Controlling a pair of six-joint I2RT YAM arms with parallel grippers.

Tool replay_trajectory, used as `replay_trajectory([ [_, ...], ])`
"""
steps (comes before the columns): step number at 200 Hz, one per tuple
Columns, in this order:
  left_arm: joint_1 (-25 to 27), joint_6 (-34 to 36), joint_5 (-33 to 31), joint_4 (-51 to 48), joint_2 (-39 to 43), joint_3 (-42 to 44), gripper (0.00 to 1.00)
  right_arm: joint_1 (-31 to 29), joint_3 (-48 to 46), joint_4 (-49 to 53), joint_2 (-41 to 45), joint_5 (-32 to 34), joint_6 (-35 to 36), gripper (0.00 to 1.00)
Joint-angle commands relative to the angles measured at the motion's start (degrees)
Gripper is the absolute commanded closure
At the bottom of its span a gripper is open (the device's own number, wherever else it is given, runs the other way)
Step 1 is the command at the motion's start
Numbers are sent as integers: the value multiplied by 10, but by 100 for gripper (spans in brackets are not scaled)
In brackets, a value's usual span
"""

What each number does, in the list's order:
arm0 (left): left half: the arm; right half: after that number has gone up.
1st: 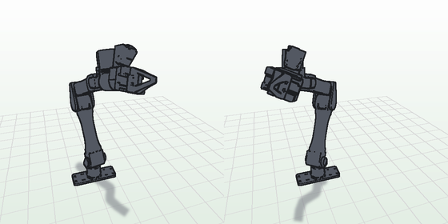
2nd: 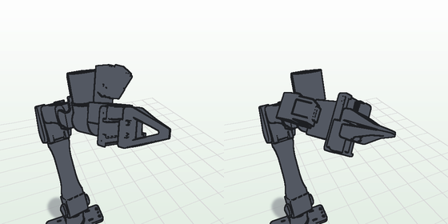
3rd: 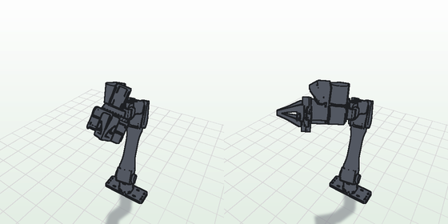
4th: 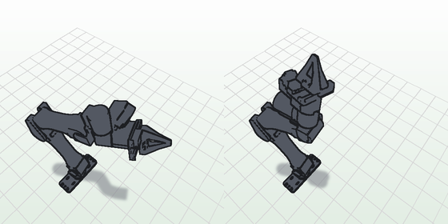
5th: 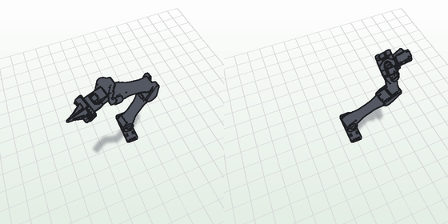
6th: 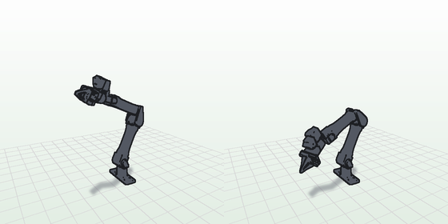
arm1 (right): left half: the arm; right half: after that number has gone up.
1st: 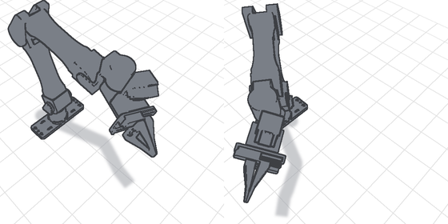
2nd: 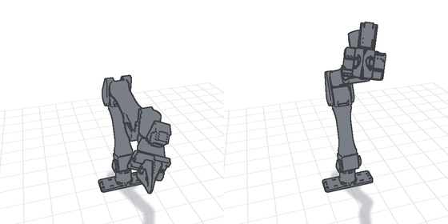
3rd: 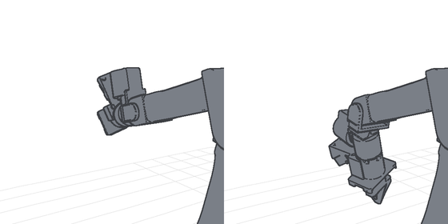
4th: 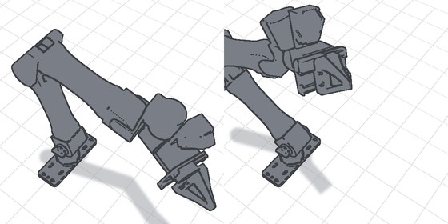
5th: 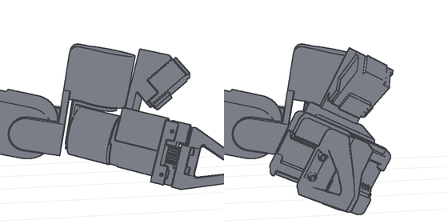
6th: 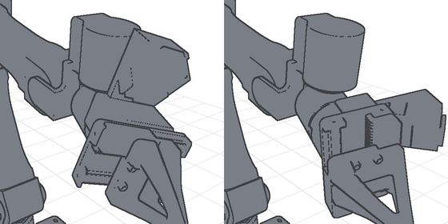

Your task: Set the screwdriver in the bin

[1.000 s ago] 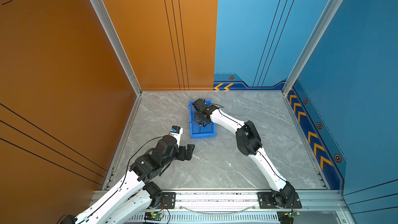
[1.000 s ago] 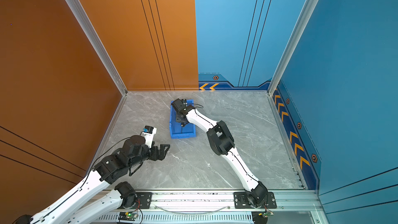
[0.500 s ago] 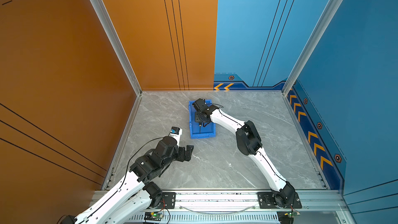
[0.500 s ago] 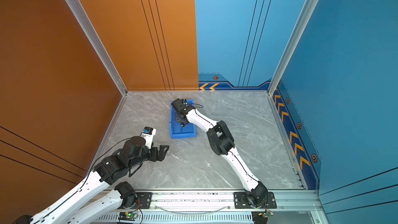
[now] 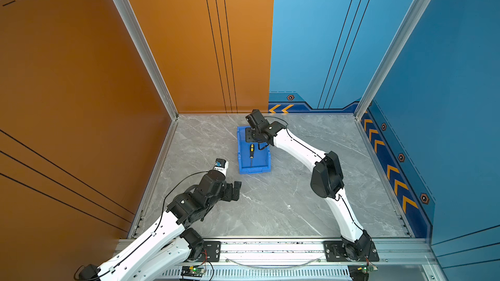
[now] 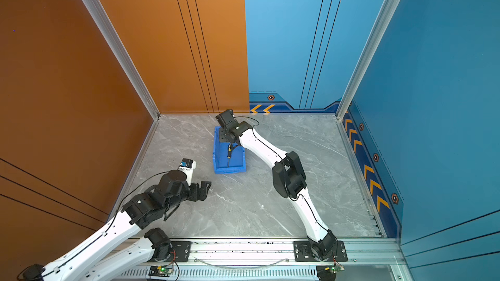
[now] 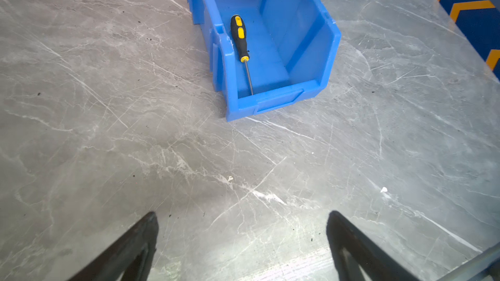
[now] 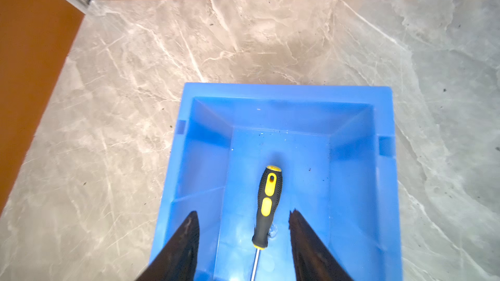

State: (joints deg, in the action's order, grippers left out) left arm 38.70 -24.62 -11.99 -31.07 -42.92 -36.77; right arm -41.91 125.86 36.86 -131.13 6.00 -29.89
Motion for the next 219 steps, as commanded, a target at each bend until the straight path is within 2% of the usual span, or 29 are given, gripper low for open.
replay_trajectory([
  [1, 0, 18, -27, 2, -14, -8, 2, 5, -45, 1, 51, -22, 36, 41],
  [36, -2, 25, -48, 33, -39, -1, 2, 13, -127, -19, 119, -36, 61, 36],
  [42, -3, 24, -50, 39, -42, -1, 2, 33, -143, -23, 142, -36, 64, 35],
  [72, -27, 42, -30, 60, -70, -10, 2, 53, -225, -45, 211, -22, 75, 32],
  [88, -65, 71, -3, 67, -92, -20, 2, 70, -288, -65, 251, -9, 80, 26],
  [113, -152, 112, 51, 86, -130, -43, 2, 101, -344, -72, 303, 12, 84, 14],
  [139, -222, 128, 71, 108, -170, -63, 2, 134, -399, -68, 360, 29, 101, 5],
  [161, -256, 142, 63, 132, -210, -70, 2, 162, -466, -85, 420, 51, 108, 0],
  [200, -299, 147, 11, 173, -296, -91, 2, 202, -575, -135, 516, 84, 144, 0],
  [219, -309, 155, -23, 197, -321, -97, 2, 230, -617, -150, 551, 106, 136, 0],
])
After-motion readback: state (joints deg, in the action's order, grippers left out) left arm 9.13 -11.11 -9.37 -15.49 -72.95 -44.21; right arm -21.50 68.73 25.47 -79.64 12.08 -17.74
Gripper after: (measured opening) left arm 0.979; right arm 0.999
